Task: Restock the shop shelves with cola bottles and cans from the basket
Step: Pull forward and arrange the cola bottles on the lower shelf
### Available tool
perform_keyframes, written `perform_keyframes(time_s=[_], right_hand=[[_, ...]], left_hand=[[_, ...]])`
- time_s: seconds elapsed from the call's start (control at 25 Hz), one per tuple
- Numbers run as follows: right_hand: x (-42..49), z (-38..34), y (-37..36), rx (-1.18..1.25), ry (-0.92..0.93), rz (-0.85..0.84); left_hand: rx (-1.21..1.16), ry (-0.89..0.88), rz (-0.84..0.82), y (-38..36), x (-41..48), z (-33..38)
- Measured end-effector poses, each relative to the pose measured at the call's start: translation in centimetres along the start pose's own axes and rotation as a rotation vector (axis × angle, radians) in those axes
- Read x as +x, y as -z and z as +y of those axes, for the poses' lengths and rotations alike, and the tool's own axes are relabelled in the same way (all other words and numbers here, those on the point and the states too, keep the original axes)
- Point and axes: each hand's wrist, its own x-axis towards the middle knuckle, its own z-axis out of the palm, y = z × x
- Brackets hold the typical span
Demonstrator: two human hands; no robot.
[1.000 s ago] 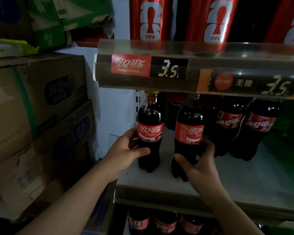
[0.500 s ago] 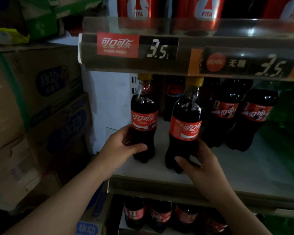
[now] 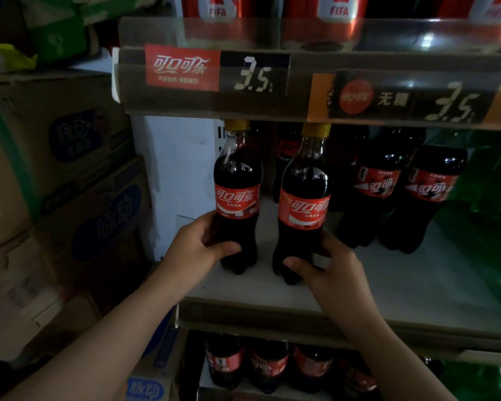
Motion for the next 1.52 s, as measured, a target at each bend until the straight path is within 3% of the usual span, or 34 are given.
perform_keyframes(time_s=[0.4,0.84,1.52], right_hand=[[6.2,1.5,-1.0,0.086,-0.109,0.067],[8.3,3.0,-2.9,0.089,-0.11,0.174],[8.8,2.2,-3.6,0.065,-0.11,0.173]], left_hand=[[0.063,-0.008,0.04,-1.9,4.7,0.3],[0.074,-0.047,0.152,-2.7,6.4,-1.1],[0.141,-0.056,0.08,-2.0,7.1,-0.9]])
